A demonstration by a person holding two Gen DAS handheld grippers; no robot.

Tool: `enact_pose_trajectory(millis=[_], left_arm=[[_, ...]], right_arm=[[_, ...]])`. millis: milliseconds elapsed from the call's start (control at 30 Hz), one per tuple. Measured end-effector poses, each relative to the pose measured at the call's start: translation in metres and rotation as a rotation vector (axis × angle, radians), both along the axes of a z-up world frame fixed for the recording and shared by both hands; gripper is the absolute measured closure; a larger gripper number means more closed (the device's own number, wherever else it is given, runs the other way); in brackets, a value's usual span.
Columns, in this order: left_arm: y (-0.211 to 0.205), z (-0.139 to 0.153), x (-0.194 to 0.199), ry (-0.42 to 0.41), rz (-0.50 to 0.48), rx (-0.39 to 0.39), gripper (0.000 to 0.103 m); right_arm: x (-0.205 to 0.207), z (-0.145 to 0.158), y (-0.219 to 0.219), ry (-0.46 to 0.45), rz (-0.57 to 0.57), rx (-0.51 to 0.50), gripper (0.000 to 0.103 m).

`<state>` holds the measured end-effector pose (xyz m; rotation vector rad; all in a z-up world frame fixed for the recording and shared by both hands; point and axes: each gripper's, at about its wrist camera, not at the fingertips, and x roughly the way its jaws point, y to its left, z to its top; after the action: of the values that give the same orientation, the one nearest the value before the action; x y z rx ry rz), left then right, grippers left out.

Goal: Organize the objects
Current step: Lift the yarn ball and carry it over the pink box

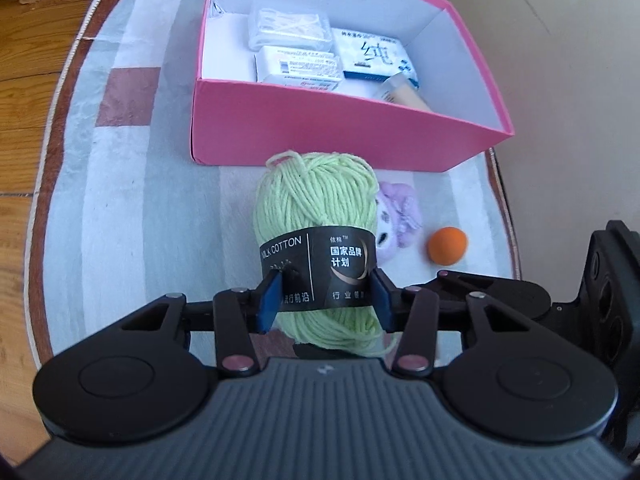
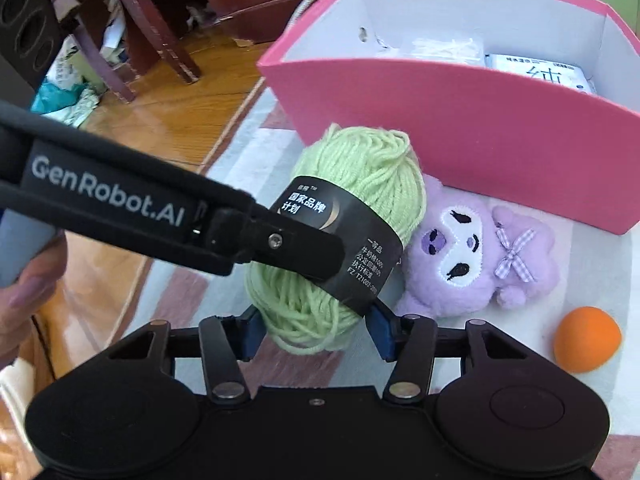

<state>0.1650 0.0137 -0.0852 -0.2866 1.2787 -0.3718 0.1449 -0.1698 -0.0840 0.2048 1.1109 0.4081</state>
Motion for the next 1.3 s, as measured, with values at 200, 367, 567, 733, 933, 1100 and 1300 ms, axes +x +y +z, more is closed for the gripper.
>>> enact_pose_trajectory(millis=[200,367,567,733,933,1100,1300], left_arm=[[-0.004,0.033,-0.015,-0.045,0.016,0.017,0.058],[-0.012,0.059,-0.020,-0.085,0.011,0.056,0.058],[-0.015,0.096,-0.024,-0.142,-0.008,0.087,0.058],[-0.015,0.126,-0.025,-0.198,-0.009,0.093,0.058],[-0.018,0.155,-0.020,-0.281,-0.019,0.110,0.058],[-0.022,0.167,-0.007,-0.318,-0.014,0.097,0.058],[-0.037,0.178,0.018,-0.355,-0.045,0.088,0.057]], right_arm=[[-0.013,0.034,-0.006,-0.039,0.082,-0.021,0.045],[-0.017,0.056,-0.008,-0.089,0.099,-0.047,0.045],[-0.021,0.080,0.001,-0.159,0.140,-0.110,0.045],[-0.020,0.106,0.007,-0.208,0.154,-0.119,0.045],[-0.012,0.131,0.014,-0.290,0.145,-0.157,0.045],[-0.003,0.143,0.014,-0.349,0.127,-0.184,0.045],[0.012,0.152,-0.001,-0.388,0.084,-0.206,0.045]])
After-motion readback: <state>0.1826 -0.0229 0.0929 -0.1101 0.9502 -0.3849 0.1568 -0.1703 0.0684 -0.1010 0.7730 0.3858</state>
